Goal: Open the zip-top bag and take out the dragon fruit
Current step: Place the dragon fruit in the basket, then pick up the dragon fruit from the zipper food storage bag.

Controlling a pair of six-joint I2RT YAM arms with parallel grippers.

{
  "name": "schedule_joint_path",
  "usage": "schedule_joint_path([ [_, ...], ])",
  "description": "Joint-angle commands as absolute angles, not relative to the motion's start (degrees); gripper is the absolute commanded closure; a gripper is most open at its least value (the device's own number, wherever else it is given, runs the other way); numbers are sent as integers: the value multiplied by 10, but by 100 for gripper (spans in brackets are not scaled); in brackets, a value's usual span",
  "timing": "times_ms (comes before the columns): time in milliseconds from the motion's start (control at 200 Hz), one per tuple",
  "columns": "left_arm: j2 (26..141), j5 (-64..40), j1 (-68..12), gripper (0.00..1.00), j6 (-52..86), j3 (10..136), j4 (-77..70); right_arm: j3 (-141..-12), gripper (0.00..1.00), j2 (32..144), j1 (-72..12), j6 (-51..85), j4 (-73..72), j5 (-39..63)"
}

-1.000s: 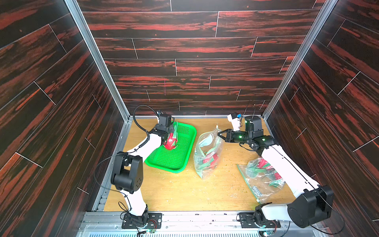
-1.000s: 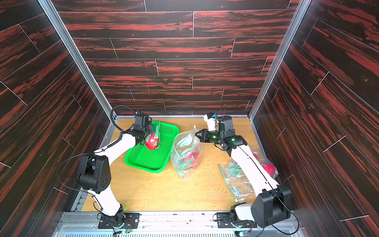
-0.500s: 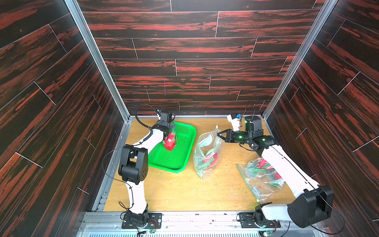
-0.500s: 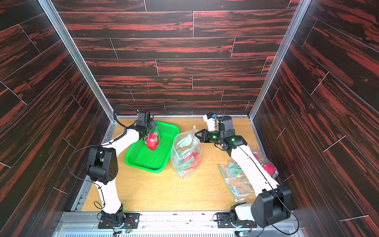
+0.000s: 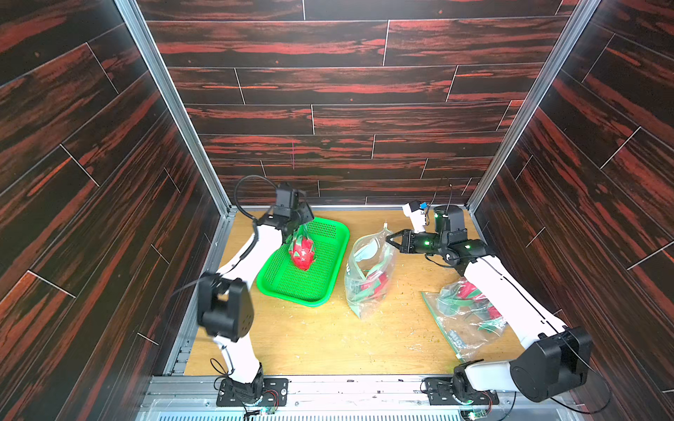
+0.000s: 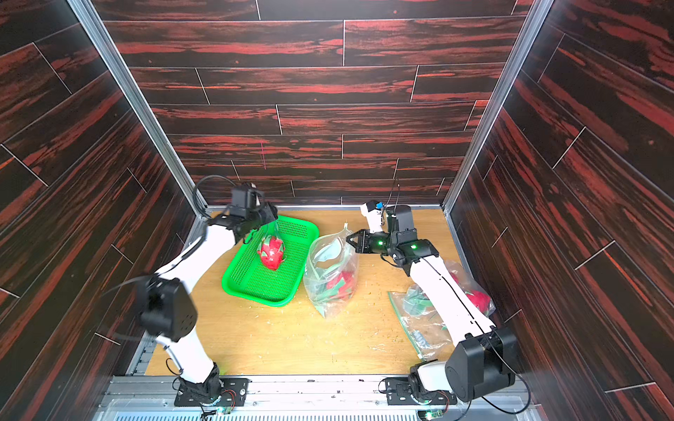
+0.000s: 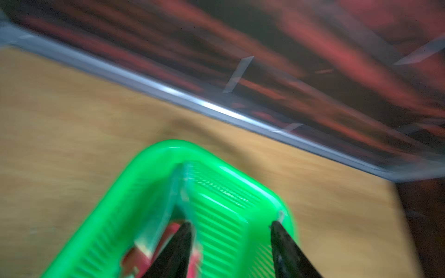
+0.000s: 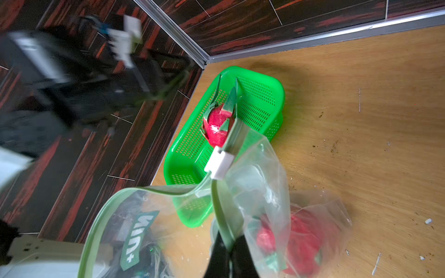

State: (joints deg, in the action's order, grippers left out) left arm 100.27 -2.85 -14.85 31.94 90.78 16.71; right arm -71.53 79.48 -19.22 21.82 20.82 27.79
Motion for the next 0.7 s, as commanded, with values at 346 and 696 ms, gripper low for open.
schedule_joint_path([
  [346, 904, -220, -334, 22, 280, 939, 300, -748, 100, 798, -194, 191, 255, 257],
  [696, 910, -176, -370, 48, 292, 868, 334, -731, 100, 743, -194, 160, 317, 209],
])
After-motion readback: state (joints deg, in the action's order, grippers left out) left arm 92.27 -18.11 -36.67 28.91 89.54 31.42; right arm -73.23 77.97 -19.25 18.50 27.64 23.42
